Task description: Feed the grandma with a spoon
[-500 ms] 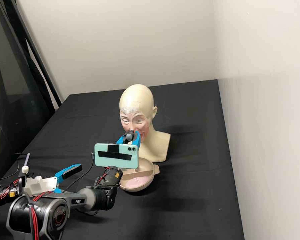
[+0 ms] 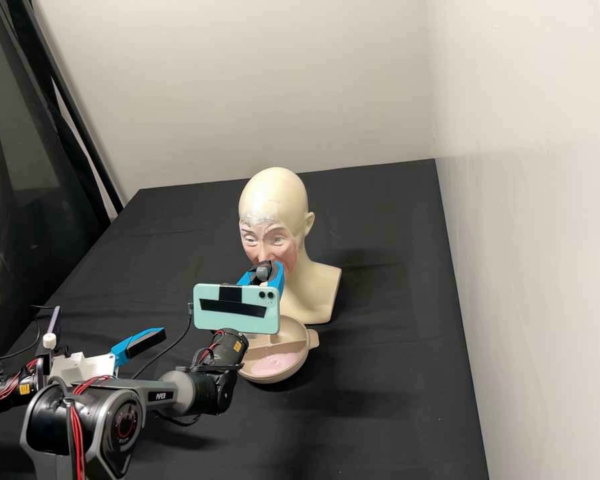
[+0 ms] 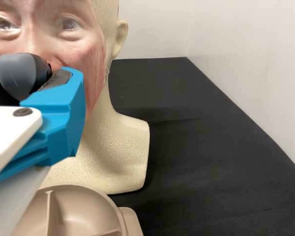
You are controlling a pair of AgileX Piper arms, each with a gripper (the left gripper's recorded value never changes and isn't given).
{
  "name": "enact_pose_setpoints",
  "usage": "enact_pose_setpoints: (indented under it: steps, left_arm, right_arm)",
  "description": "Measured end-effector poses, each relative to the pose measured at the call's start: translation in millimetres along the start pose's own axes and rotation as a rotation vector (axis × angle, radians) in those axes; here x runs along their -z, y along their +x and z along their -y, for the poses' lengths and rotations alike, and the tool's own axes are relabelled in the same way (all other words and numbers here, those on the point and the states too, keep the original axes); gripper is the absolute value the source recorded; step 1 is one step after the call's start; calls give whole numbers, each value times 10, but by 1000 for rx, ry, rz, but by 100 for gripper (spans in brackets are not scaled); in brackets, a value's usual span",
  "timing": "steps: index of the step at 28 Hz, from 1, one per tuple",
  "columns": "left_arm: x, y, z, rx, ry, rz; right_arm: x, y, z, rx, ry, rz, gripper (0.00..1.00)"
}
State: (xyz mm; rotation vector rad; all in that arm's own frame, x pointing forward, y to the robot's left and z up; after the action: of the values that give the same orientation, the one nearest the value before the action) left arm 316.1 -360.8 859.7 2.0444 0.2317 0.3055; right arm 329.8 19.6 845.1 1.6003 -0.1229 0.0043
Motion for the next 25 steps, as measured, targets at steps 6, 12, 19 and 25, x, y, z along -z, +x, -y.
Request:
enact_pose_setpoints:
  steps: [6,12,19,25]
  left_arm:
    - [-12,0,3,1,0,4]
    - [-2,0,1,-2,-3,-7]
    - [29,-2,-6,-13,18,-57]
    - [-3,-4,5,-13,64,-69]
  right_arm:
    - [-51,-53,64,28,3,23,0]
    - [-70,-175,109,61,22,45,0]
    - [-97,-358,143,36,71,5,0]
    - [-120,-444,191,37,83,-5,0]
